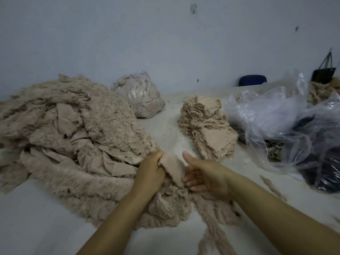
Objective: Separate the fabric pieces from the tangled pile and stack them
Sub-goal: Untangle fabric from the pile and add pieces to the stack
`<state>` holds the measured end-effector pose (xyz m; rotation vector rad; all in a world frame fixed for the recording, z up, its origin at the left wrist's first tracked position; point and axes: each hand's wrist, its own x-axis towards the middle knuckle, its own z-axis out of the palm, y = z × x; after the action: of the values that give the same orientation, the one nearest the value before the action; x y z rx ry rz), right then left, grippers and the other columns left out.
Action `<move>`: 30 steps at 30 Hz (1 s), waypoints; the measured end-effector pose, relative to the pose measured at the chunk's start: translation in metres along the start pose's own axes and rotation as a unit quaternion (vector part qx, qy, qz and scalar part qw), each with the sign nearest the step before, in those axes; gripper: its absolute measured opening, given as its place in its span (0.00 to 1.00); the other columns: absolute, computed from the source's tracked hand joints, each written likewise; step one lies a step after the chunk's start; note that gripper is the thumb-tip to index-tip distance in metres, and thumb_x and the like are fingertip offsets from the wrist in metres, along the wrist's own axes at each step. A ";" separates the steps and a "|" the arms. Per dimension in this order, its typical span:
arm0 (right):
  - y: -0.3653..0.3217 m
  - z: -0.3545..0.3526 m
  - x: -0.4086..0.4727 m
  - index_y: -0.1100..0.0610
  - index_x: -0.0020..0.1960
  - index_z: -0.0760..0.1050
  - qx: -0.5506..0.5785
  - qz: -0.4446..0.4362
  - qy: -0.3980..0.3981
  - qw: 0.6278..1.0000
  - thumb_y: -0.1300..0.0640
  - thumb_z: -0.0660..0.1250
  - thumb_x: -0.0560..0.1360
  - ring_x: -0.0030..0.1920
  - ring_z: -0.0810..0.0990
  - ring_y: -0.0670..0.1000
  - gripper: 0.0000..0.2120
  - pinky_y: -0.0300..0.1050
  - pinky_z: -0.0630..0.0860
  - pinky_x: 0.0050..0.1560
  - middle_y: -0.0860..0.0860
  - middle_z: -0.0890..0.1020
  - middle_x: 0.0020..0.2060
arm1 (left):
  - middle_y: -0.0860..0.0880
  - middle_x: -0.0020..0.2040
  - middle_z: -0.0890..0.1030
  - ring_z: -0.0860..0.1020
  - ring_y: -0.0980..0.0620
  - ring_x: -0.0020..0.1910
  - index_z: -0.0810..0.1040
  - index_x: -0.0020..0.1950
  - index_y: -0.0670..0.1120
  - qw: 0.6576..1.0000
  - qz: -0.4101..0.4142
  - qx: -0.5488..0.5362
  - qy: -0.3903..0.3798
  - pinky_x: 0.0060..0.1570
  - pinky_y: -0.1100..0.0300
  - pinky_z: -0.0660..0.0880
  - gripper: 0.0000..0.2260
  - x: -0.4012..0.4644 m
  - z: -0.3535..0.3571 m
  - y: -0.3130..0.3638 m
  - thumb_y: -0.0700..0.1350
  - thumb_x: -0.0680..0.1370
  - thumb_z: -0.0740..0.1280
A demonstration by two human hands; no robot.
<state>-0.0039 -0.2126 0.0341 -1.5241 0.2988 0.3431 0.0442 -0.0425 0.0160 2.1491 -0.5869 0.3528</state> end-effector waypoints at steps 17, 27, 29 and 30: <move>0.004 -0.012 -0.001 0.65 0.53 0.73 0.147 -0.201 -0.048 0.967 0.61 0.68 0.71 0.27 0.77 0.47 0.13 0.36 0.73 0.26 0.55 0.80 0.32 | 0.42 0.59 0.80 0.78 0.52 0.58 0.76 0.62 0.43 0.906 -0.176 -0.351 -0.158 0.56 0.59 0.75 0.28 0.004 0.019 0.013 0.60 0.70 0.71; 0.004 -0.024 0.007 0.64 0.58 0.78 0.227 -0.129 -0.050 0.964 0.60 0.68 0.71 0.48 0.81 0.57 0.17 0.49 0.79 0.48 0.64 0.82 0.52 | 0.45 0.47 0.80 0.80 0.52 0.39 0.75 0.56 0.49 0.878 -0.222 -0.420 -0.056 0.37 0.57 0.78 0.12 0.036 0.019 0.030 0.36 0.76 0.67; 0.005 -0.025 0.010 0.66 0.62 0.76 0.277 -0.106 -0.054 0.953 0.59 0.66 0.71 0.52 0.81 0.58 0.20 0.51 0.78 0.54 0.64 0.81 0.56 | 0.47 0.45 0.81 0.80 0.51 0.40 0.77 0.52 0.46 0.880 -0.228 -0.413 -0.044 0.40 0.55 0.77 0.08 0.038 0.023 0.031 0.35 0.76 0.67; 0.007 -0.026 0.011 0.66 0.63 0.75 0.303 -0.103 -0.045 0.946 0.59 0.66 0.70 0.53 0.81 0.59 0.22 0.52 0.77 0.56 0.63 0.81 0.56 | 0.47 0.43 0.82 0.79 0.51 0.38 0.77 0.49 0.45 0.875 -0.241 -0.417 -0.046 0.39 0.56 0.76 0.06 0.037 0.026 0.032 0.35 0.76 0.66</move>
<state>0.0040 -0.2377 0.0221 -0.9187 0.1475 0.1328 0.0603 -0.0900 0.0386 1.3895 -0.1685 -0.2549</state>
